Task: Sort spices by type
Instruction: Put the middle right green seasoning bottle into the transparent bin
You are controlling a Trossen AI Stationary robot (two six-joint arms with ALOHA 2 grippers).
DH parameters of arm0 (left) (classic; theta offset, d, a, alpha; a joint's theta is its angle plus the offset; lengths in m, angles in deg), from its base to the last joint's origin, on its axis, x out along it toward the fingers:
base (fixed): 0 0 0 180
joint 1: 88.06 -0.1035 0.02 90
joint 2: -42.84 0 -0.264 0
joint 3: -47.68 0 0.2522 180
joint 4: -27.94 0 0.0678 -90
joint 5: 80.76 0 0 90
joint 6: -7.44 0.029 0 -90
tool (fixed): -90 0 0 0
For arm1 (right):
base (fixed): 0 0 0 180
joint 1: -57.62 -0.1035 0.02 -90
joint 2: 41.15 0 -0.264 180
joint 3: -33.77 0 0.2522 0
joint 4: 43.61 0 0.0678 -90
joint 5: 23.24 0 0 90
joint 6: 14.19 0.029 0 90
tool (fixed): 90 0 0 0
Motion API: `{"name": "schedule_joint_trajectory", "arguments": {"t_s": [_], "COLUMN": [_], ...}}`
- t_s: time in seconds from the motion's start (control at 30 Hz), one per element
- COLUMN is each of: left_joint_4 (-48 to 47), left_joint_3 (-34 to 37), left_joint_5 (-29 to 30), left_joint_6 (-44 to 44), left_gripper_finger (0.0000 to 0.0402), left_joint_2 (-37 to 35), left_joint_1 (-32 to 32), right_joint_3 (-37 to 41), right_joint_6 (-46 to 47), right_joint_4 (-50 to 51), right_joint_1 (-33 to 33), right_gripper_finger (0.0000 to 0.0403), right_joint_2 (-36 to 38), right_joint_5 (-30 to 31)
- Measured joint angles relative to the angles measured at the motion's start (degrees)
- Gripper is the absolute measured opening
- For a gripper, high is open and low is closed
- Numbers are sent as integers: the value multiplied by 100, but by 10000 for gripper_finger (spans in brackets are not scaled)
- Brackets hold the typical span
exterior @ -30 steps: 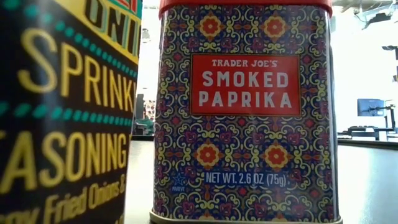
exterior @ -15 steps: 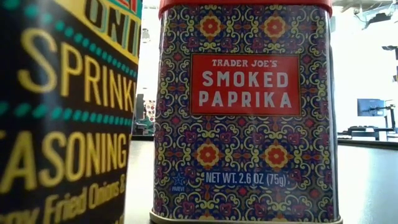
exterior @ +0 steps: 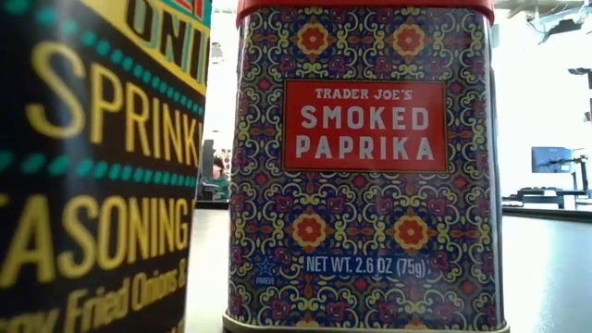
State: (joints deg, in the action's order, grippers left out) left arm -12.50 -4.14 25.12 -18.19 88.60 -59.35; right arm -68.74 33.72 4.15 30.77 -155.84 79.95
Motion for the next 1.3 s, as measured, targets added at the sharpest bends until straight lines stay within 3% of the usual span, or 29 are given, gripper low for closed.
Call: {"name": "schedule_joint_trajectory", "arguments": {"t_s": [0.43,0.67,1.3], "left_joint_4": [2,3,14], "left_joint_3": [0,0,0], "left_joint_5": [-8,-21,-20], "left_joint_6": [-2,-58,-72], "left_gripper_finger": [261,261,261], "left_joint_2": [0,0,-2], "left_joint_1": [0,0,0], "right_joint_3": [0,0,-46], "right_joint_6": [-39,-37,-141], "right_joint_4": [3,-15,202], "right_joint_1": [0,-9,-39], "right_gripper_finger": [266,226,225], "right_joint_2": [3,42,359], "right_joint_5": [-109,-138,-52]}}
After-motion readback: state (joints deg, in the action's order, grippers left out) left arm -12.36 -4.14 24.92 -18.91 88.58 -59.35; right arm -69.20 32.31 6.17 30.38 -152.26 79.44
